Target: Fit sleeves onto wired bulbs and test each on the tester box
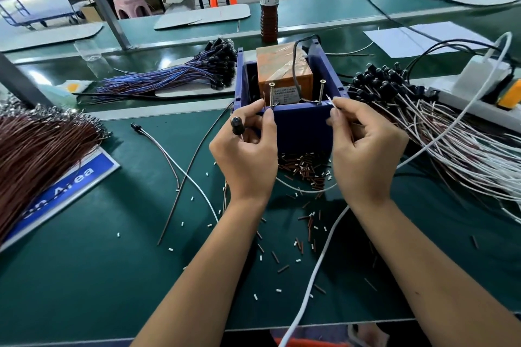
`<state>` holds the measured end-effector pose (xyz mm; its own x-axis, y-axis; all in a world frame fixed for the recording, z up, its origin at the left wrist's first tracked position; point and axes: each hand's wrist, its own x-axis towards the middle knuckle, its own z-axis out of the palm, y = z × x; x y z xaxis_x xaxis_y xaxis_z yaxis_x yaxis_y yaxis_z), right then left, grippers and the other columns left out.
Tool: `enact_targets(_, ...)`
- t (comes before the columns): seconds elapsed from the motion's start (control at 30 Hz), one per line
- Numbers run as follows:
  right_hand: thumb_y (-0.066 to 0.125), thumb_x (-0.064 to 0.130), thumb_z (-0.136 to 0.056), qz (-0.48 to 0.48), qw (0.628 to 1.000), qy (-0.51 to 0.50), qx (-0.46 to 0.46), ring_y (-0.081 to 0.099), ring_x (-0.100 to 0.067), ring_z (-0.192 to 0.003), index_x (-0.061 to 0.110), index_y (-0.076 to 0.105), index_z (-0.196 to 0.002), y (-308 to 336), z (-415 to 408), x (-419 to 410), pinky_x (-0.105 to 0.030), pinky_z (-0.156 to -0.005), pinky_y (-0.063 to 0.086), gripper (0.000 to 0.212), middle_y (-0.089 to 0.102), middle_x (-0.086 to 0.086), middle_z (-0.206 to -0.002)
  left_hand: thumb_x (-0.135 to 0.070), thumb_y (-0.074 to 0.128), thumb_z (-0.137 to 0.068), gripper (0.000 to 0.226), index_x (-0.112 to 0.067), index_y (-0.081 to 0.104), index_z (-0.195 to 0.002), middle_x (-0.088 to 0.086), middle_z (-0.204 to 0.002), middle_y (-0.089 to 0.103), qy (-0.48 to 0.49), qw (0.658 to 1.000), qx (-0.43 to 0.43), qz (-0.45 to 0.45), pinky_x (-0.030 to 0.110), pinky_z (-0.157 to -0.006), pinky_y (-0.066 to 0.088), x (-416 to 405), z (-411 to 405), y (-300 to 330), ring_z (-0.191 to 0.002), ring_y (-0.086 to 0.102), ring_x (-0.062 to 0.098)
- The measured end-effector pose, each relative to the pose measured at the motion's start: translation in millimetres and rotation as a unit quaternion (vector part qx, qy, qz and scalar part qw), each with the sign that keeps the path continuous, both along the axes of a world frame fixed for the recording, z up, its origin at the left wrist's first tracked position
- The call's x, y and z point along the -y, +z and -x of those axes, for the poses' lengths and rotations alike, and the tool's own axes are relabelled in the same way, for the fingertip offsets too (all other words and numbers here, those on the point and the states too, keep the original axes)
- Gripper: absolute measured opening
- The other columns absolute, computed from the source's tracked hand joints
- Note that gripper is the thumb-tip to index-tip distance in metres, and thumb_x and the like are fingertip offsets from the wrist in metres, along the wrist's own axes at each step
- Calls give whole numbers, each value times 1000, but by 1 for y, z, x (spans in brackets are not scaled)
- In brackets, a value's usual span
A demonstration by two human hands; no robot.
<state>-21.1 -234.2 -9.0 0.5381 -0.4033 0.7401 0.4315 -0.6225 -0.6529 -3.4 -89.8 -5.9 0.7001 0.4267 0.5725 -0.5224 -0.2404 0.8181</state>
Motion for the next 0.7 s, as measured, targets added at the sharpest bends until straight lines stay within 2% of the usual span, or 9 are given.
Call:
enact_targets(0.17,63,15,-104,-13,1000,22,5,74,-1,-84,10,78,-112,1,1,-1,-30,-73,62,18,77,6,-90,-16,74,-93,14,-11,79,-105,0,-81,74,-13,1000,-10,1,47,-69,59,1,1,-2,-70,68,29)
enact_targets(0.27,63,18,-105,-36,999,37,-8,74,-3,-85,10,78,-112,0,1,-1,-32,-74,62,19,77,5,-90,-16,73,-93,17,-9,80,-107,1,-84,76,-14,1000,-15,2,47,-72,59,2,1,-3,-73,70,28)
enact_targets(0.5,62,22,-104,-98,989,91,-61,66,-3,-66,13,76,-112,-4,-1,-1,-25,-64,54,18,77,7,-89,-17,73,-94,18,-8,80,-107,-1,-90,78,-11,1000,-17,2,43,-78,61,1,1,-4,-81,74,19)
enact_targets(0.6,62,20,-104,-121,983,114,-76,66,-6,-66,13,76,-110,-4,-2,0,-26,-64,53,16,77,6,-89,-14,73,-94,14,-7,80,-105,-1,-90,78,-3,1000,-11,-5,38,-77,60,0,2,-2,-81,74,17)
enact_targets(0.7,61,16,-104,-140,978,130,-85,63,-13,-58,16,74,-109,-3,-2,0,-30,-57,52,14,77,5,-89,-12,72,-95,9,-10,80,-99,-3,-85,76,13,1000,0,-22,31,-72,59,-1,3,-1,-74,72,14)
